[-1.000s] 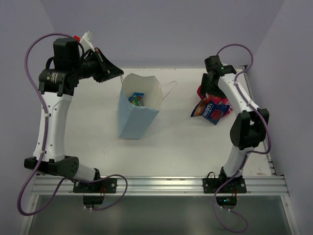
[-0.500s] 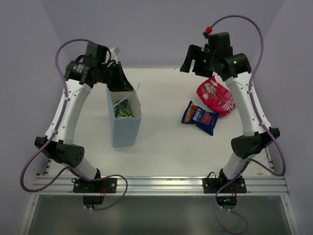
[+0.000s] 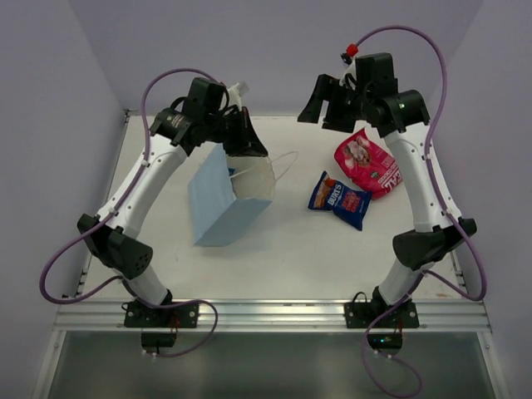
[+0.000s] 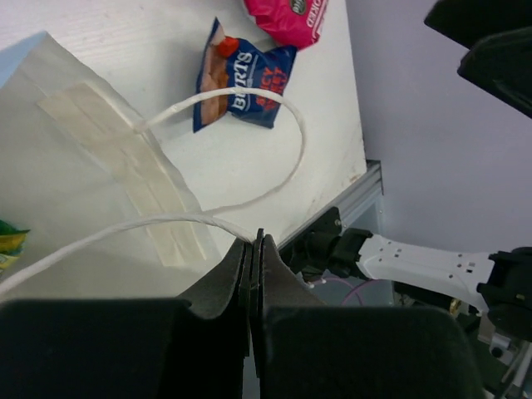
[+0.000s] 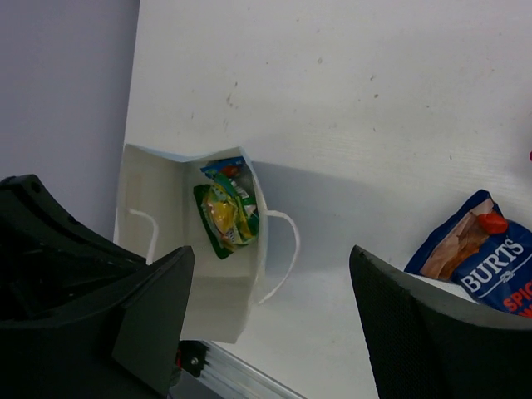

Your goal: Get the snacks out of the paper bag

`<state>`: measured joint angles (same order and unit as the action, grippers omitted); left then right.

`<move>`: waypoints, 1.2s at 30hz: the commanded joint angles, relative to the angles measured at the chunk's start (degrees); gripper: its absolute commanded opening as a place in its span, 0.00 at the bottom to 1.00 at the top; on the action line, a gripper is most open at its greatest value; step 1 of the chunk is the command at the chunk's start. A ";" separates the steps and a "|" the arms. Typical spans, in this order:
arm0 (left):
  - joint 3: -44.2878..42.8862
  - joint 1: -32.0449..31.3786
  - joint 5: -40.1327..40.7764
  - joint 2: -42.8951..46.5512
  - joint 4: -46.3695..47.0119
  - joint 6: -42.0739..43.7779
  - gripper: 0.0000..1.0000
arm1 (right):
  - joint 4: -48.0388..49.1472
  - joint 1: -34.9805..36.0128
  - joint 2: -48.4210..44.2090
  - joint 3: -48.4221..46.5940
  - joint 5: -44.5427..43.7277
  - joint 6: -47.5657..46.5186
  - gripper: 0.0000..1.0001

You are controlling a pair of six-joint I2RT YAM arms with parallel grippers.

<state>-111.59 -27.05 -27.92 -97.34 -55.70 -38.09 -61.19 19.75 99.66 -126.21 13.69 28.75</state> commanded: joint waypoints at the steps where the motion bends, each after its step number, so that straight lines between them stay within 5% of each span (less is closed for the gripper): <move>1: 4.44 -1.78 -5.56 3.65 11.12 -4.27 0.00 | 0.72 -0.76 -1.75 0.44 5.02 1.57 0.78; 13: 9.09 -5.38 -9.87 1.71 23.69 -8.31 0.00 | 4.58 -1.38 -1.30 8.78 12.22 3.93 0.77; 22: 22.72 -4.25 -14.79 7.86 36.45 -11.40 0.00 | 23.92 -1.55 -10.97 40.05 19.19 11.15 0.72; 27: 30.11 -1.70 -18.48 13.22 44.27 -17.01 0.00 | 25.50 -2.87 -12.03 44.90 20.31 10.53 0.72; 36: 32.58 4.02 -23.22 17.01 44.36 -19.47 0.00 | 33.15 -2.52 -21.51 57.91 20.59 9.92 0.70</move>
<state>-79.79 -24.03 -46.70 -82.17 -15.68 -55.53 -32.77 16.99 83.94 -71.16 34.00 39.05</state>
